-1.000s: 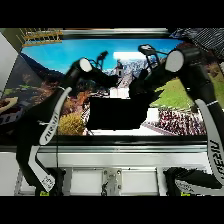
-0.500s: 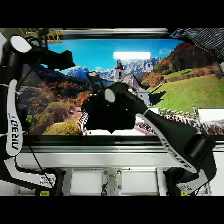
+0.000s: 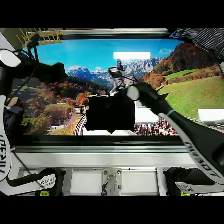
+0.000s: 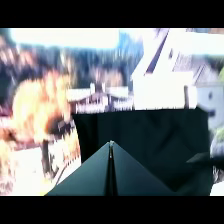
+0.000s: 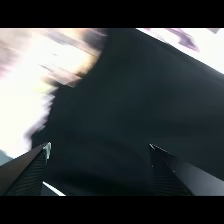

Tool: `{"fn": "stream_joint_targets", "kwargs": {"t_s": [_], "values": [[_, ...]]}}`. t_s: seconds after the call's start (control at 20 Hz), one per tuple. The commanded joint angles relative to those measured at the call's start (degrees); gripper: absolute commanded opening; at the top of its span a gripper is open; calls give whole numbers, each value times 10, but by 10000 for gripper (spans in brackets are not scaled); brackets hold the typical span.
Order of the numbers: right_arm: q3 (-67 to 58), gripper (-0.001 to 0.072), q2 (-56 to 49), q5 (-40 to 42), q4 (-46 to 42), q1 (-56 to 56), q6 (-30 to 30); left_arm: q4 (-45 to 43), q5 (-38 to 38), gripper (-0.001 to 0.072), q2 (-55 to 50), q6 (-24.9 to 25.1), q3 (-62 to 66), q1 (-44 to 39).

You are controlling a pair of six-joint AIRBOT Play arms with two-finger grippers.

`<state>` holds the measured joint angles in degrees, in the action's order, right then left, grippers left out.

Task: Fold the clothes and pants, and hang the long-sleeved shirts on hangers.

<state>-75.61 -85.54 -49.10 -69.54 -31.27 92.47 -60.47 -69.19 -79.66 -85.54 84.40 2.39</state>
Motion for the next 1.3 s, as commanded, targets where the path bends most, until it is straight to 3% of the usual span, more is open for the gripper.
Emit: {"fn": "stream_joint_targets", "kwargs": {"t_s": [0.0, 0.1, 0.25, 0.5, 0.6, 0.65, 0.75, 0.85, 0.9, 0.95, 1.0, 1.1, 1.25], "values": [[176, 676, 103, -38, -6, 150, -27, 1, 35, 9, 54, 25, -141, -29], [249, 676, 128, -37, 40, 234, -68, 1, 54, 9, 71, 26, -203, -56], [313, 677, 108, -25, 196, 317, -188, 2, 69, 9, 79, 26, -251, -92], [321, 676, 6, -4, 478, 309, -394, 1, 76, 9, 78, 26, -267, -132], [318, 674, -32, -4, 567, 286, -441, 1, 82, 9, 79, 26, -267, -141], [312, 627, -47, -4, 589, 271, -452, 2, 83, 9, 78, 26, -267, -142], [294, 506, -71, -4, 593, 235, -456, 2, 85, 9, 78, 26, -267, -142], [276, 432, -86, -2, 593, 207, -456, 2, 83, 9, 78, 26, -267, -139], [269, 280, -88, 1, 593, 199, -461, 2, 82, 9, 78, 26, -267, -136], [264, 68, -88, 2, 593, 197, -469, 2, 81, 9, 79, 26, -267, -136], [259, 18, -84, 0, 591, 198, -471, 2, 81, 9, 79, 26, -267, -136], [246, 17, -58, 0, 542, 221, -442, 2, 82, 9, 78, 26, -267, -136], [217, 17, 23, 2, 333, 326, -304, 2, 82, 9, 78, 26, -267, -136]]}}
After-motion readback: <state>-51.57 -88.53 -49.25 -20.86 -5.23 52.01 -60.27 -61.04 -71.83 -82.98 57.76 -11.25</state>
